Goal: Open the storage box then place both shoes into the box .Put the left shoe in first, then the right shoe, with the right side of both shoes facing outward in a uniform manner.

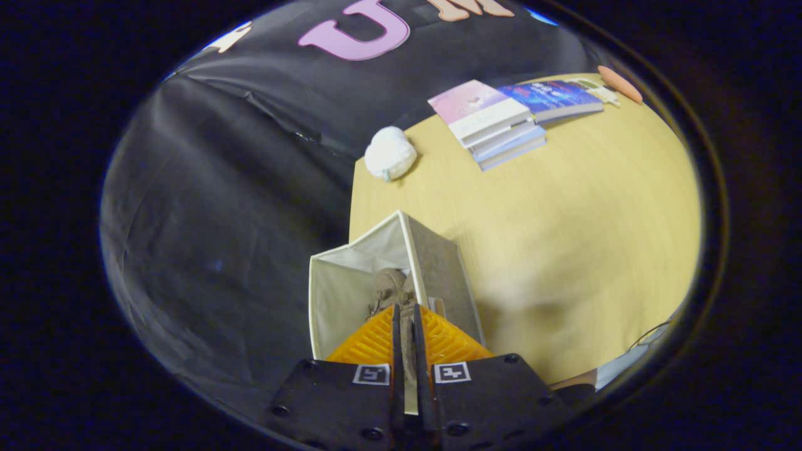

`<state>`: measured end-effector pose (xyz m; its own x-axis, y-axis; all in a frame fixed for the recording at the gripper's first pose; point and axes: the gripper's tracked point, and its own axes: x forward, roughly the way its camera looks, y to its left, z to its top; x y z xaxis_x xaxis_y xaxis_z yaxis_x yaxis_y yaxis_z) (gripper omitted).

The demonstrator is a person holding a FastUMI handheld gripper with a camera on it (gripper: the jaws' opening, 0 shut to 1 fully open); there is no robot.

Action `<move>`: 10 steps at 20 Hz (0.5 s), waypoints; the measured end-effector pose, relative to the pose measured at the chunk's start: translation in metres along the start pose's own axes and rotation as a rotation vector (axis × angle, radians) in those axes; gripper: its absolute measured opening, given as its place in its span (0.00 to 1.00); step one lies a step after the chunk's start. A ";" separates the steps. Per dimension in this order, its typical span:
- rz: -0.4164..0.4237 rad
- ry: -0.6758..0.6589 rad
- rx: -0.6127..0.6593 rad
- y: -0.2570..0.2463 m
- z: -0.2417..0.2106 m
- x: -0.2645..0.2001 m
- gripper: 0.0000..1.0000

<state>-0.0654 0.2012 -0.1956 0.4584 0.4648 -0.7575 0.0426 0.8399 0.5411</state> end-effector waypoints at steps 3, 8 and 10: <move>-0.023 -0.123 -0.071 0.000 0.028 -0.013 0.12; -0.080 -0.378 -0.247 0.014 0.080 -0.054 0.12; -0.107 -0.478 -0.331 0.020 0.101 -0.068 0.12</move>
<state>-0.0064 0.1577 -0.0967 0.8192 0.2595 -0.5113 -0.1334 0.9535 0.2702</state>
